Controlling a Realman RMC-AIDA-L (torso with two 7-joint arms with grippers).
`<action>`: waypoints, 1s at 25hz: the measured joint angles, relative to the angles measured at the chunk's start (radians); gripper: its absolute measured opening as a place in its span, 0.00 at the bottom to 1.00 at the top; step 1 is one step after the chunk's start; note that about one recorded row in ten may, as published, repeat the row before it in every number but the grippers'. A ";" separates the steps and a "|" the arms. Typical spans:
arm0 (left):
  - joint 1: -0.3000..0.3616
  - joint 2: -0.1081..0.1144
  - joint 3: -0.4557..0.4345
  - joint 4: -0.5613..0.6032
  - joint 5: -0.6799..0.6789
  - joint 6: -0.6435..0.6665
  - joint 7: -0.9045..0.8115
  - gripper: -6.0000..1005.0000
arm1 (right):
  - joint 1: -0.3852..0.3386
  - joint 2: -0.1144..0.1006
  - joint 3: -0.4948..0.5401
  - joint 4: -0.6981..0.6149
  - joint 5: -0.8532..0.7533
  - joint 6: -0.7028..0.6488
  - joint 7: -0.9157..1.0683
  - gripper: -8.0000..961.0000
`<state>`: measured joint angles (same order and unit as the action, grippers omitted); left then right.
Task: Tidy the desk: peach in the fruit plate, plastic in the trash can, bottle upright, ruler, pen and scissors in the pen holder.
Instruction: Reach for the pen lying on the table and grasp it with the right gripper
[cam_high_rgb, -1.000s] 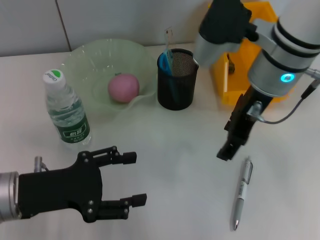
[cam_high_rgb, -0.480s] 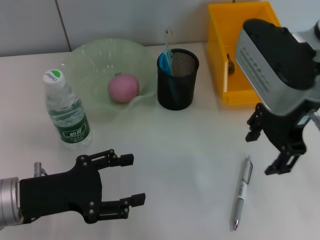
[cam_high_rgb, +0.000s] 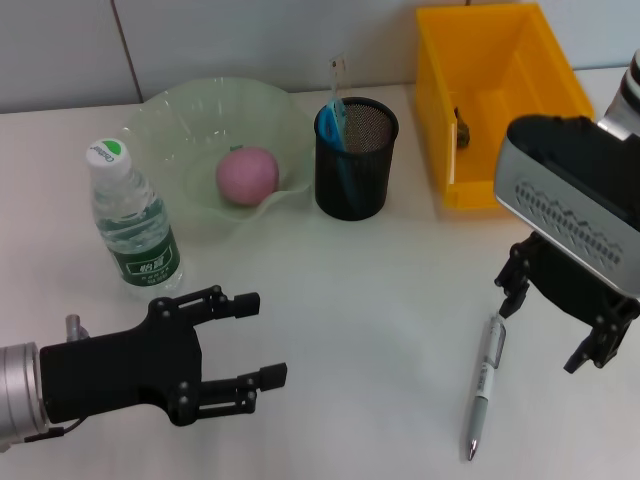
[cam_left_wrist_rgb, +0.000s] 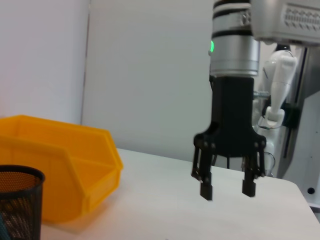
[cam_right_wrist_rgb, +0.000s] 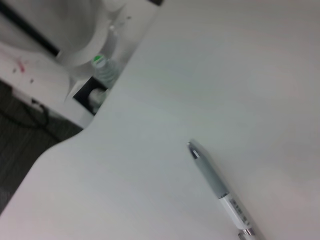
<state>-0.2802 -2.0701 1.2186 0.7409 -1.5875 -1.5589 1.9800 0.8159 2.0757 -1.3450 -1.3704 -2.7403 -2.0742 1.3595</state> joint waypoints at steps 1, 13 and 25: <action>0.000 0.000 0.000 0.000 0.000 0.000 0.000 0.81 | -0.001 0.000 -0.006 0.007 -0.001 0.005 -0.034 0.75; 0.012 -0.002 0.018 0.000 -0.019 0.047 -0.006 0.81 | 0.011 -0.046 -0.114 0.145 0.060 0.148 -0.224 0.75; -0.002 -0.008 0.060 -0.026 -0.030 0.087 -0.007 0.81 | -0.006 -0.017 -0.136 0.215 0.058 0.250 -0.372 0.74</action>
<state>-0.2818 -2.0786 1.2785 0.7151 -1.6171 -1.4716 1.9726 0.8094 2.0583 -1.4809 -1.1557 -2.6823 -1.8245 0.9876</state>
